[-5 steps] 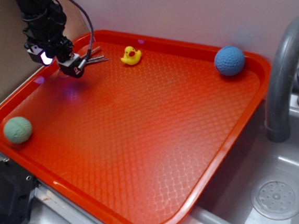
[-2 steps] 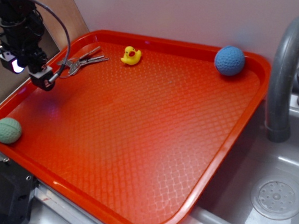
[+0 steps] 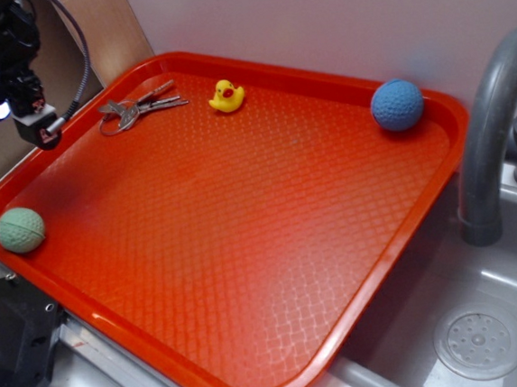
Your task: Grab the green ball.
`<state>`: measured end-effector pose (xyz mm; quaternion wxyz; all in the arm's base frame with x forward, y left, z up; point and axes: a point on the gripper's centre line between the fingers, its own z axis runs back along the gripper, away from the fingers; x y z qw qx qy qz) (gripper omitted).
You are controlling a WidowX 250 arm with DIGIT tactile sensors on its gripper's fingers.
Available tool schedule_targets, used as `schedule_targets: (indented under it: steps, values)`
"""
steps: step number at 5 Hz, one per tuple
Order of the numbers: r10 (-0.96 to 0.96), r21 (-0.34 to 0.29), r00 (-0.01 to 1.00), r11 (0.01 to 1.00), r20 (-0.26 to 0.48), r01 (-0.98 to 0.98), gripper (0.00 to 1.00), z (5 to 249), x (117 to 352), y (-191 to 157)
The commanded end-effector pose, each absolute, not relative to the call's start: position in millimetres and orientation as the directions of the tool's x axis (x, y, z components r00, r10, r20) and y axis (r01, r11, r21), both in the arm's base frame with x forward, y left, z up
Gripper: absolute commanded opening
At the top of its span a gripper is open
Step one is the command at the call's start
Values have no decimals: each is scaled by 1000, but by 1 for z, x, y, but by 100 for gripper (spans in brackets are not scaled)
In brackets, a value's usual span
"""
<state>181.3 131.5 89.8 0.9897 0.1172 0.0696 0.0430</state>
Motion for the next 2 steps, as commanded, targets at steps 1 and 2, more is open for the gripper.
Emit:
schedule_targets:
  steps: [1,2]
  values:
    - [101,286,990,956,-95,-70,100,110,173,138]
    - [84,268,990,962,-111,-51,100,121,160,138]
